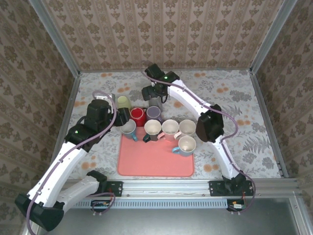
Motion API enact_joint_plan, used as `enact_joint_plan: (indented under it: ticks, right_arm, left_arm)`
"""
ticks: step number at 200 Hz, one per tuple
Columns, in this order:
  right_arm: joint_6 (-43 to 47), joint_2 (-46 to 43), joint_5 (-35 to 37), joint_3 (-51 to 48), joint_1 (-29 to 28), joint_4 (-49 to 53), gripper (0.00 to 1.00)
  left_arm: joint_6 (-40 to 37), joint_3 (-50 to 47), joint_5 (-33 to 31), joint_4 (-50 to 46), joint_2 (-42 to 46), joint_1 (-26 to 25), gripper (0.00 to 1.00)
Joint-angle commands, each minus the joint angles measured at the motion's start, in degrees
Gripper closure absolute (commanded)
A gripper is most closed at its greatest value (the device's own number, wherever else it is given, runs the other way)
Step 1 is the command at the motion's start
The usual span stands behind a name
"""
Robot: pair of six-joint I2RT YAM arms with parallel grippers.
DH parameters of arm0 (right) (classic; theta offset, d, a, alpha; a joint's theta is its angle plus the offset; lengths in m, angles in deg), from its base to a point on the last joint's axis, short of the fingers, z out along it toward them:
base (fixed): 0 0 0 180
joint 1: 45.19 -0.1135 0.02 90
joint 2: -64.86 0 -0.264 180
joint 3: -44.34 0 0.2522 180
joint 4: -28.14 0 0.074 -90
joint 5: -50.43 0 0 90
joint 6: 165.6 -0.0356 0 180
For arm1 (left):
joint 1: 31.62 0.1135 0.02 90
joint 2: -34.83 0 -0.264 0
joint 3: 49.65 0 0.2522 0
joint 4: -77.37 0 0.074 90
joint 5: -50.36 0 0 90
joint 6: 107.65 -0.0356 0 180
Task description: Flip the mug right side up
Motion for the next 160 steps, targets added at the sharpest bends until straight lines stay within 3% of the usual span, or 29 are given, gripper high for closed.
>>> enact_joint_plan:
  ticks: [1, 60, 103, 132, 160]
  right_arm:
    - [1.08, 3.56, 2.08, 4.77, 0.59, 6.03, 0.0]
    - [-0.74, 9.32, 0.08, 9.42, 1.14, 5.09, 0.01]
    - [-2.24, 11.04, -1.59, 9.88, 1.92, 2.8, 0.09]
    - [-3.01, 12.29, -2.84, 10.15, 2.28, 2.89, 0.19]
    - [-2.87, 11.09, -2.51, 10.17, 2.28, 3.38, 0.36]
  left_arm:
    - [-0.91, -0.31, -0.64, 0.98, 1.05, -1.4, 0.38]
    - [-1.59, -0.03, -1.07, 1.08, 1.23, -3.0, 0.39]
    - [-1.98, 0.05, -2.3, 0.65, 1.5, -3.07, 0.39]
    - [-2.33, -0.02, -2.88, 0.65, 1.59, -3.29, 0.39]
    - [-2.6, -0.07, -3.39, 0.76, 1.52, -3.29, 0.39]
